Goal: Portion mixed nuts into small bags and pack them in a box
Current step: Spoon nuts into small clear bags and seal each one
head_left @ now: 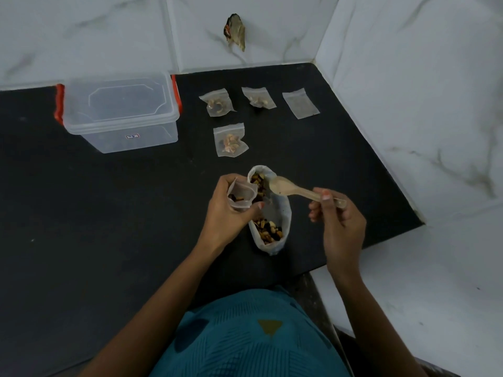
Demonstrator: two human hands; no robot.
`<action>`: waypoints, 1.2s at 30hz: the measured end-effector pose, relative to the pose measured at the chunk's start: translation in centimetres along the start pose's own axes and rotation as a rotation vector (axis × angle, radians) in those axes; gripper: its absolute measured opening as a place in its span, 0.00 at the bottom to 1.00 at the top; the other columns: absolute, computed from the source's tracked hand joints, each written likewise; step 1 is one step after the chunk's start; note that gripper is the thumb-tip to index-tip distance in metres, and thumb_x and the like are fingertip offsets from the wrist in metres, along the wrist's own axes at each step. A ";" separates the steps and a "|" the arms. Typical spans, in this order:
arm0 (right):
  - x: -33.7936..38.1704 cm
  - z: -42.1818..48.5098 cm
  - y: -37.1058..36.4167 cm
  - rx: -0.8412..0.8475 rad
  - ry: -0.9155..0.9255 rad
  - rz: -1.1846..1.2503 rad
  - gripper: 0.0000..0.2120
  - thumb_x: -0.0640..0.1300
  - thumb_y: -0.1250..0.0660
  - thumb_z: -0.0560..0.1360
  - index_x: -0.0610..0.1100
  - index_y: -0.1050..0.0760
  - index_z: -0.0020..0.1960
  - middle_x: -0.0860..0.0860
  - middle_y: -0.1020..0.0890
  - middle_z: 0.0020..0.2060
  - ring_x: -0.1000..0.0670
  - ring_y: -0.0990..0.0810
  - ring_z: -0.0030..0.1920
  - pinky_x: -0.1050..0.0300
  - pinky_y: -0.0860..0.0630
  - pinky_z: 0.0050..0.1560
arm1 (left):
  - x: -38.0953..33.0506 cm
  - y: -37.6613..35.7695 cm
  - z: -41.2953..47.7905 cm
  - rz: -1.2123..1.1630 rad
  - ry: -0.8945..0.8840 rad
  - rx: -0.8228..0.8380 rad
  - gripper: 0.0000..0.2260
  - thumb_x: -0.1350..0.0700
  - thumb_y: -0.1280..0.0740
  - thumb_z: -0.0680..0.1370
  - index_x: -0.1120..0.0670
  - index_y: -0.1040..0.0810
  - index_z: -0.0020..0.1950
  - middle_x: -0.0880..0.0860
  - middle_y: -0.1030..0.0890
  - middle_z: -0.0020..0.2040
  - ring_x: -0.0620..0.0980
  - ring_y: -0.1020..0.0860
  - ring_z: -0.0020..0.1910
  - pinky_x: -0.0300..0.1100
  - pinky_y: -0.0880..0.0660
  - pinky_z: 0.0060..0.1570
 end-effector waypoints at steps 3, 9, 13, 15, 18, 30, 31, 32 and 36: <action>-1.9 -1.1 -1.8 0.171 0.119 -0.203 0.11 0.46 0.41 0.75 0.44 0.26 0.53 0.53 0.21 0.43 0.64 0.22 0.43 0.71 0.26 0.44 | 0.3 0.4 0.0 0.009 -0.001 -0.002 0.23 0.64 0.26 0.68 0.44 0.32 0.51 0.43 0.26 0.50 0.38 0.26 0.50 0.38 0.26 0.52; -5.3 -3.5 -4.7 0.429 0.256 -0.538 0.12 0.44 0.40 0.74 0.42 0.23 0.54 0.44 0.22 0.47 0.56 0.28 0.49 0.73 0.33 0.53 | 0.6 0.1 -0.4 -0.001 0.004 0.033 0.23 0.64 0.26 0.68 0.44 0.32 0.51 0.42 0.27 0.51 0.39 0.26 0.52 0.34 0.26 0.51; -5.2 -4.4 -5.4 0.548 0.344 -0.622 0.13 0.44 0.38 0.72 0.42 0.23 0.54 0.45 0.23 0.50 0.52 0.30 0.54 0.72 0.40 0.58 | 0.5 -0.4 -0.3 0.003 -0.009 0.062 0.22 0.63 0.26 0.68 0.44 0.32 0.51 0.43 0.27 0.51 0.38 0.26 0.51 0.34 0.26 0.50; -5.7 -4.9 -5.7 0.624 0.317 -0.646 0.17 0.46 0.37 0.70 0.43 0.23 0.56 0.46 0.24 0.53 0.52 0.32 0.57 0.73 0.43 0.61 | 0.3 -0.7 -0.4 0.001 -0.031 0.074 0.21 0.59 0.26 0.67 0.44 0.32 0.51 0.43 0.27 0.51 0.39 0.26 0.51 0.35 0.26 0.50; -6.5 -5.3 -6.0 0.754 0.257 -0.677 0.24 0.53 0.37 0.67 0.48 0.27 0.62 0.50 0.28 0.60 0.53 0.35 0.62 0.72 0.47 0.63 | 0.1 -1.0 -0.5 0.005 -0.042 0.082 0.20 0.56 0.27 0.65 0.44 0.32 0.52 0.43 0.27 0.51 0.38 0.26 0.51 0.34 0.26 0.49; 3.5 -1.3 -7.8 0.453 0.339 -0.490 0.18 0.53 0.35 0.70 0.45 0.20 0.54 0.48 0.25 0.50 0.47 0.28 0.53 0.65 0.32 0.53 | -1.3 -2.4 -0.8 0.038 -0.085 0.160 0.22 0.47 0.30 0.62 0.44 0.35 0.52 0.42 0.28 0.49 0.35 0.27 0.48 0.31 0.28 0.46; 3.3 -1.4 -8.7 0.498 0.346 -0.554 0.17 0.53 0.34 0.69 0.44 0.20 0.53 0.47 0.25 0.52 0.46 0.29 0.54 0.61 0.30 0.53 | -1.4 -2.5 -0.8 0.073 -0.085 0.170 0.23 0.45 0.31 0.61 0.44 0.36 0.52 0.42 0.29 0.50 0.36 0.27 0.48 0.31 0.28 0.46; 3.2 -1.4 -9.2 0.520 0.355 -0.598 0.16 0.52 0.32 0.68 0.43 0.19 0.50 0.45 0.25 0.53 0.45 0.28 0.54 0.57 0.28 0.52 | -1.5 -2.6 -0.8 0.112 -0.088 0.184 0.25 0.44 0.31 0.61 0.44 0.38 0.53 0.43 0.30 0.51 0.38 0.28 0.49 0.31 0.29 0.46; 3.2 0.2 -8.0 0.425 0.342 -0.577 0.06 0.42 0.29 0.67 0.40 0.19 0.42 0.43 0.27 0.53 0.48 0.29 0.53 0.66 0.34 0.49 | -1.7 -2.4 -0.7 0.058 -0.032 0.324 0.31 0.48 0.26 0.60 0.43 0.38 0.58 0.46 0.29 0.58 0.42 0.26 0.58 0.32 0.27 0.53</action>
Point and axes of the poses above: each hand's wrist, its own z-axis towards the middle knuckle, its own y-axis out of the back of the hand, x = y × z, the point moved 10 cm from there along z, towards the middle knuckle
